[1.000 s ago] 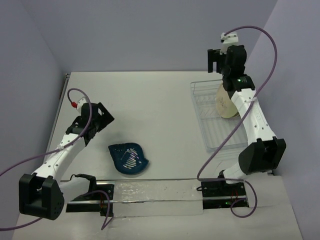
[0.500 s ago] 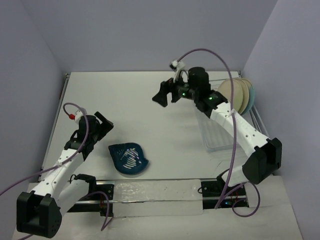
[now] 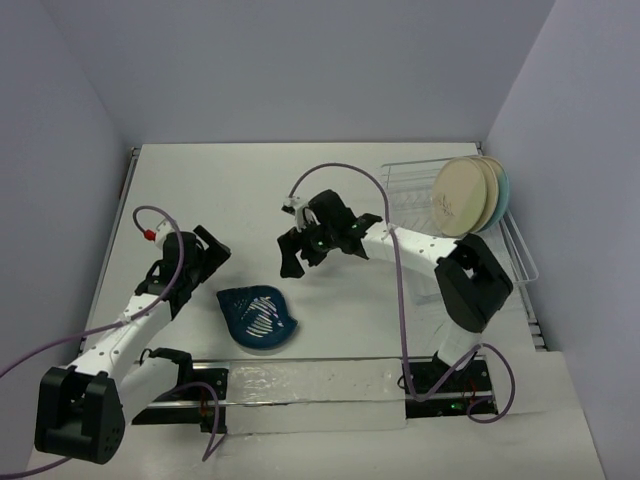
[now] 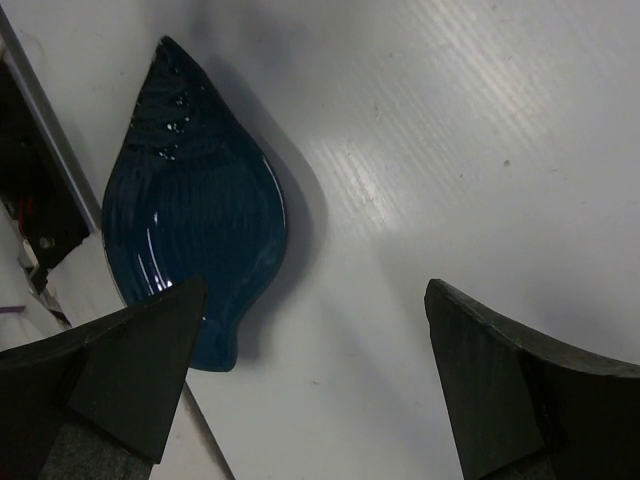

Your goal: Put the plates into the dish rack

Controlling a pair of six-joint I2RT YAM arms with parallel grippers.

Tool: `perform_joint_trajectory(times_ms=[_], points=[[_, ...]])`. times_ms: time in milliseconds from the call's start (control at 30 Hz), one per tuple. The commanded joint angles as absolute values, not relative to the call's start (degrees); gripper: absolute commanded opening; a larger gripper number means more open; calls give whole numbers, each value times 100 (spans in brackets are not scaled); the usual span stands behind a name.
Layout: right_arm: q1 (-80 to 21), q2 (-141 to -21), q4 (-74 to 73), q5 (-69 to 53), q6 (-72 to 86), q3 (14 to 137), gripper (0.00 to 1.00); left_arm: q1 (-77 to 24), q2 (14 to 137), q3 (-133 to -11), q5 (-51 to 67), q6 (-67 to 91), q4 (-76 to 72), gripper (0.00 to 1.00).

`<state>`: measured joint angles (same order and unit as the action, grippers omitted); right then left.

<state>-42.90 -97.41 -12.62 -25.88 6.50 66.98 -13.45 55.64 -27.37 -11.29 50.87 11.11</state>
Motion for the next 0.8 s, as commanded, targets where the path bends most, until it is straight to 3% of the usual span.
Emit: perform_joint_trajectory(times_ms=[0,333,567,667,767], points=[[-4555,-10108,-1045,-2948,540,6777,97,-1362,5641,-2734,-1047,5127,747,99],[-5063,-10928,-879,-3174,558,7057,97,-1371,5793,-2869,-1126,5095,664,99],[-5163,-11211,-909,-2842,435,7070,91,-1362,5655,-2869,-1112,5071,690,99],[-5176,-11317,-905,-2742,447,7048,81,-1362,5590,-2848,-1151,5097,701,99],[-5221,-11511,-905,-2705,511,7158,62,-1362,5571,-2846,-1170,5107,729,99]])
